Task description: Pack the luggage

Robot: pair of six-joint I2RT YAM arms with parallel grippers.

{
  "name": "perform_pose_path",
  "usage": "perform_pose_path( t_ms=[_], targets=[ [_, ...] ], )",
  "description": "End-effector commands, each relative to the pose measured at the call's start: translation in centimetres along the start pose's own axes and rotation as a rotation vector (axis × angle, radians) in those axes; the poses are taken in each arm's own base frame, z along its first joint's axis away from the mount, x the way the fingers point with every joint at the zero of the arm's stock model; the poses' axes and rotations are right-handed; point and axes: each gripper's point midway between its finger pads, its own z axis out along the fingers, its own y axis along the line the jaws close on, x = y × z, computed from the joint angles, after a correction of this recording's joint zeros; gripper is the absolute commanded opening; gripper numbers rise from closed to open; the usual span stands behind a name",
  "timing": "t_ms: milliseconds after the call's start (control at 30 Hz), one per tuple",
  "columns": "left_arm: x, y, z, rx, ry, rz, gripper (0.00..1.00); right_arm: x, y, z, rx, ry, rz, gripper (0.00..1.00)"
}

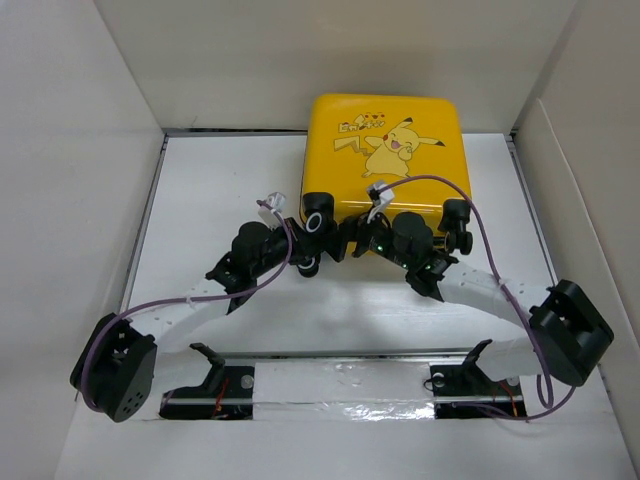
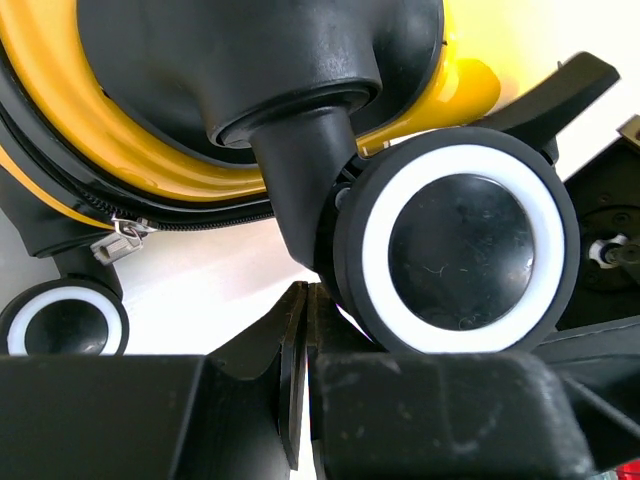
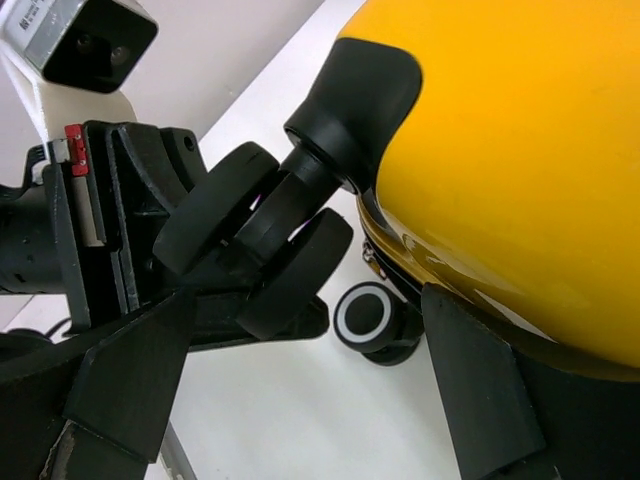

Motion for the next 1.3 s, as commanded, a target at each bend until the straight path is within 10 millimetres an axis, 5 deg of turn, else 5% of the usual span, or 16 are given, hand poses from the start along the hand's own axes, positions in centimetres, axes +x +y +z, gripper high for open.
perform_pose_path(
  t_ms=[0, 300, 567, 833, 967, 1033, 1133, 1267],
  targets=[
    [-1.9, -2.6, 0.1, 0.098, -0.066, 0.023, 0.00, -2.8, 2.4, 1.2, -0.088, -0.061, -0.041, 1.00],
    [-1.7, -1.9, 0.1, 0.074, -0.065, 0.031, 0.00, -1.9, 3.8, 2.9, -0.095, -0.006, -0.086, 1.00],
    [-1.6, -1.6, 0.0, 0.061, -0.068, 0.035, 0.00, -2.0, 2.0, 3.9, 0.005, 0.000, -0.093, 0.99],
    [-1.8, -0.7, -0.6, 0.011, -0.087, 0.059, 0.00, -1.1, 1.3, 5.1, 0.020, 0.022, -0.085, 0.87],
    [-2.0, 0.0, -0.9, -0.015, -0.096, 0.069, 0.00, -1.8, 1.5, 5.0, 0.017, -0.009, -0.089, 0.67],
    [-2.1, 0.3, -1.1, -0.032, -0.102, 0.073, 0.00, -1.9, 1.3, 4.8, 0.028, -0.015, -0.086, 0.41],
    [-2.3, 1.1, -1.5, -0.069, -0.112, 0.084, 0.00, -2.0, 1.2, 4.8, 0.037, -0.014, -0.086, 0.24],
    [-2.2, 2.6, -2.2, -0.132, -0.136, 0.101, 0.23, -1.9, 1.4, 4.3, 0.019, -0.045, -0.068, 0.16]
  ],
)
